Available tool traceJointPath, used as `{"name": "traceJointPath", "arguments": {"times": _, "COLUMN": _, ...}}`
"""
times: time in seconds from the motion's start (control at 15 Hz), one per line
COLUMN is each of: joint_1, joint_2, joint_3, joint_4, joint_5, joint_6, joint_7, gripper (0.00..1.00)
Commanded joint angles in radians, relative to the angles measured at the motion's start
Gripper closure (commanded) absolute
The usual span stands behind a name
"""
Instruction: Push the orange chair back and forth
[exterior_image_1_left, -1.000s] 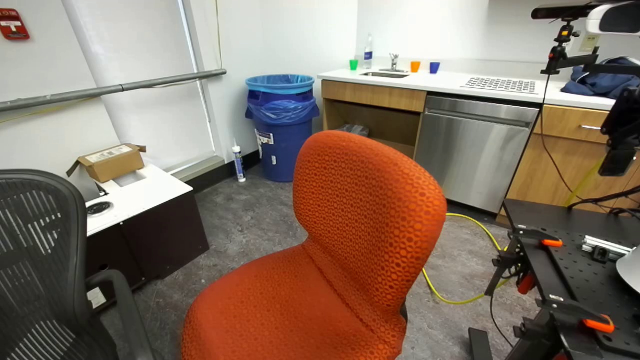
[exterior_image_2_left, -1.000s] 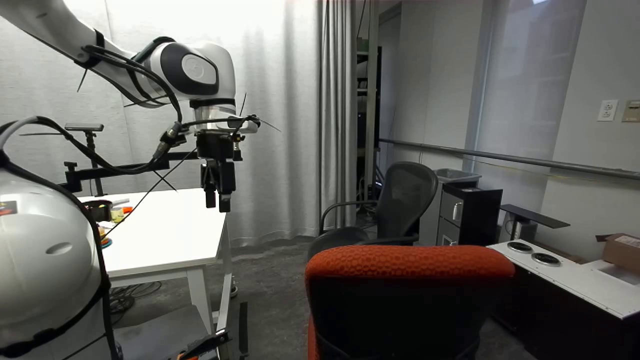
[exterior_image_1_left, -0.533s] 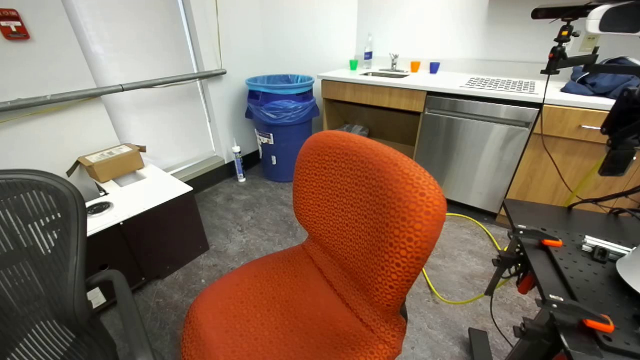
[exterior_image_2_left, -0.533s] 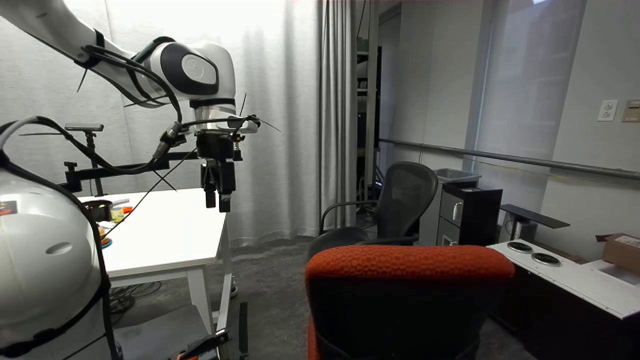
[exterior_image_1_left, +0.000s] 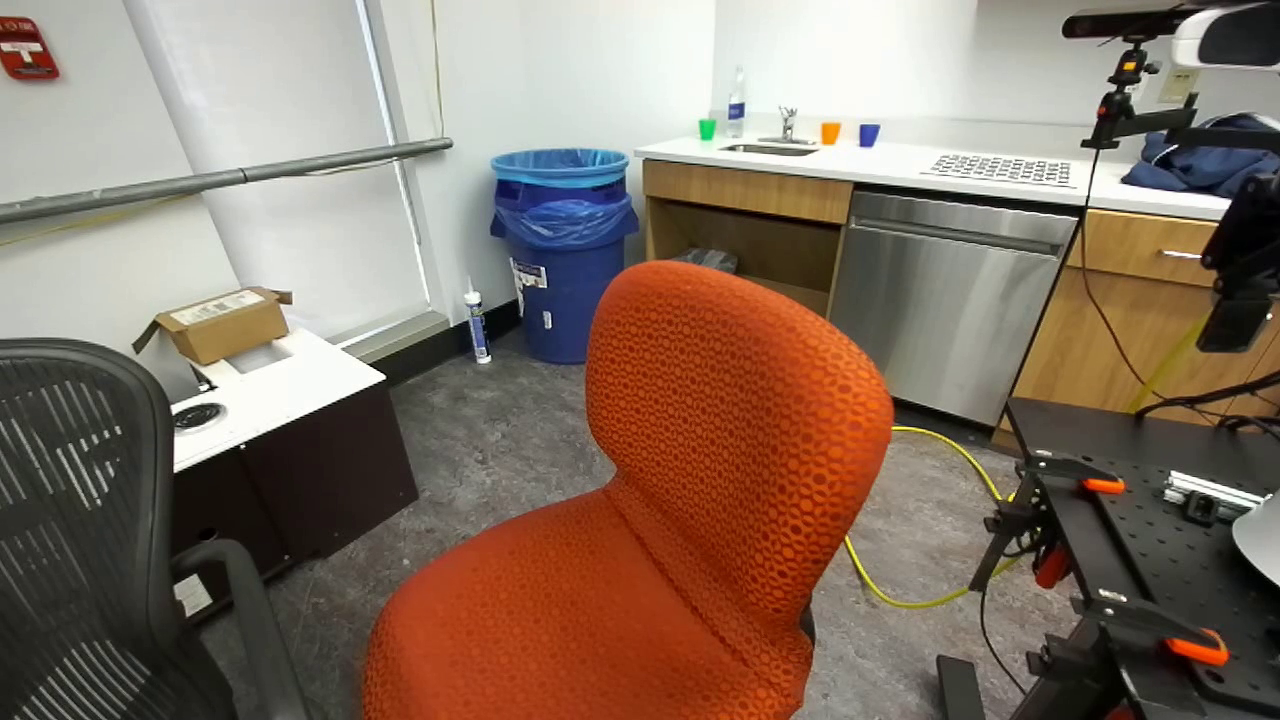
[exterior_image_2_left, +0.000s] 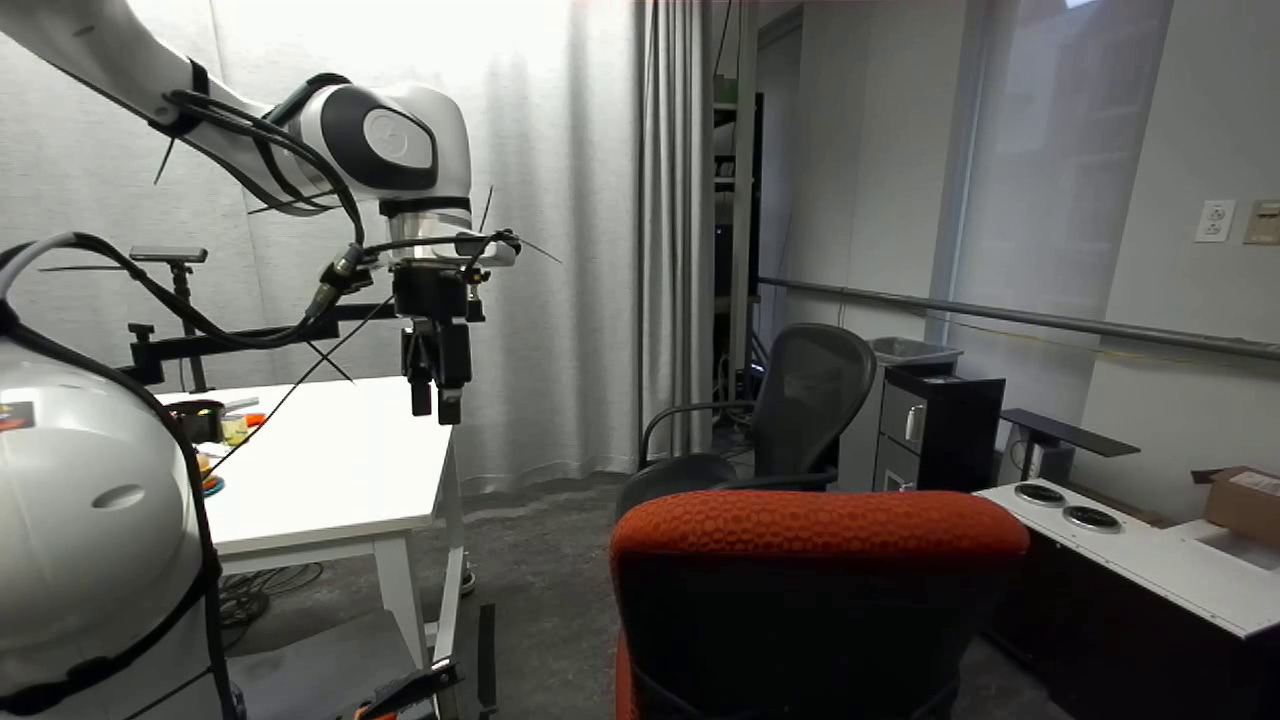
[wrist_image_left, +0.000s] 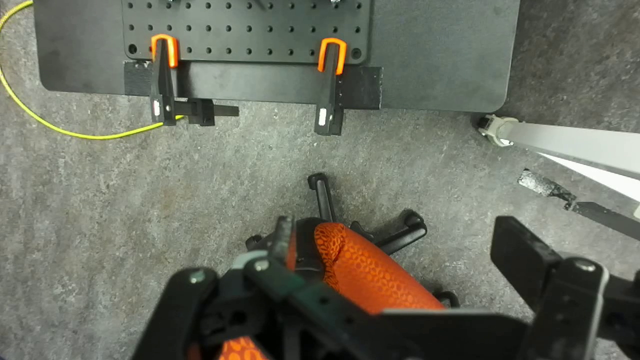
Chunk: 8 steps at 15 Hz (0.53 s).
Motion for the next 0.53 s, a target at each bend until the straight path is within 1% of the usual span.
{"name": "traceJointPath", "arguments": {"times": 0.0, "joint_1": 0.014, "joint_2": 0.004, "joint_3": -0.013, "joint_4": 0.002, "joint_5": -0.008, "joint_6": -0.002, "joint_7": 0.007, "gripper": 0.0}}
{"name": "traceJointPath", "arguments": {"times": 0.27, "joint_1": 0.013, "joint_2": 0.007, "joint_3": -0.017, "joint_4": 0.001, "joint_5": -0.005, "joint_6": 0.008, "joint_7": 0.004, "gripper": 0.0}}
{"name": "traceJointPath", "arguments": {"times": 0.47, "joint_1": -0.004, "joint_2": 0.04, "joint_3": -0.018, "joint_4": 0.011, "joint_5": -0.032, "joint_6": 0.021, "joint_7": 0.003, "gripper": 0.0}}
